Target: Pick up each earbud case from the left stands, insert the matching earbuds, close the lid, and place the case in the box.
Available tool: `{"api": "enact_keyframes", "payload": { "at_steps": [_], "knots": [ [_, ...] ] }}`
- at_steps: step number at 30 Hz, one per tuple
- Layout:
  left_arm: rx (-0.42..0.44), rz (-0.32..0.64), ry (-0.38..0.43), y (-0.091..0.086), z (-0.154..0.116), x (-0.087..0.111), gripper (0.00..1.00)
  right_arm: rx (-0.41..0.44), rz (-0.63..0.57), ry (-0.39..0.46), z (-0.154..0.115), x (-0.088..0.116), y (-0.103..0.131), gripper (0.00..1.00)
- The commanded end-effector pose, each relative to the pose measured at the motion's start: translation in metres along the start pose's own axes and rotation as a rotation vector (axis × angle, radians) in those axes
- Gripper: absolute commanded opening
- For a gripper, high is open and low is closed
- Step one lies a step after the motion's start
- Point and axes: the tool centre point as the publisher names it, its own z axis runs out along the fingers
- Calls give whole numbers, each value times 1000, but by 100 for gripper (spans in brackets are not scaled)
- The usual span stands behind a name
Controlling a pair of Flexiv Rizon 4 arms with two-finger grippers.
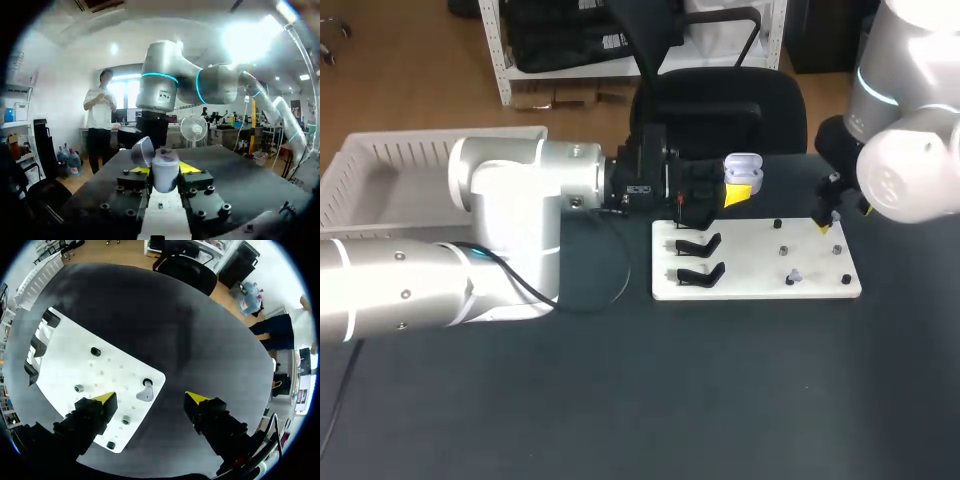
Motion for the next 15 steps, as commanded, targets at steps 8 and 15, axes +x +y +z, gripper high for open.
{"api": "enact_keyframes", "payload": {
  "at_steps": [8, 15],
  "knots": [
    [-8, 4, -4, -2, 0, 1, 0, -4, -6, 26, 0, -8, 1, 58],
    [-8, 4, -4, -2, 0, 1, 0, -3, -2, 37, 1, -7, 6, 44]
  ]
}}
